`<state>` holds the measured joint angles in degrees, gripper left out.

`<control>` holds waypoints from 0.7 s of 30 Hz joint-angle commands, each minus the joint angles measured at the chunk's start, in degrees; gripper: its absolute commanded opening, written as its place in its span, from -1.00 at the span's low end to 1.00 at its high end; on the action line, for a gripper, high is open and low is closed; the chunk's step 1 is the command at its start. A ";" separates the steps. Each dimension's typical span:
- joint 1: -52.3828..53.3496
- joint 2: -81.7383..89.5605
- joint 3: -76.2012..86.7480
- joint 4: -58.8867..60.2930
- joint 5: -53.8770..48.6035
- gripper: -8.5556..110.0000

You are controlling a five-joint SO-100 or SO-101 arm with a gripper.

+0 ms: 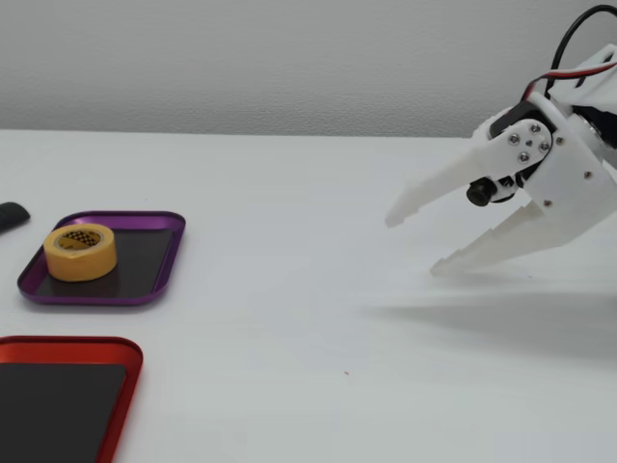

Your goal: Grasp a tape and put it in the right purple dish.

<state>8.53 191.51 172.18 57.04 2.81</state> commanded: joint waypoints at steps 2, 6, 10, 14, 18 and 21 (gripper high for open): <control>-0.09 5.27 0.70 4.31 -0.53 -0.59; -0.09 5.27 0.79 7.29 -0.35 -0.74; -0.09 5.27 0.88 10.11 0.18 -0.85; -0.09 5.27 0.97 11.07 0.26 -0.86; -0.09 5.19 2.72 10.90 -0.35 -0.86; -0.09 5.19 2.72 10.90 -0.35 -0.86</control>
<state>8.53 191.51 174.46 67.76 2.81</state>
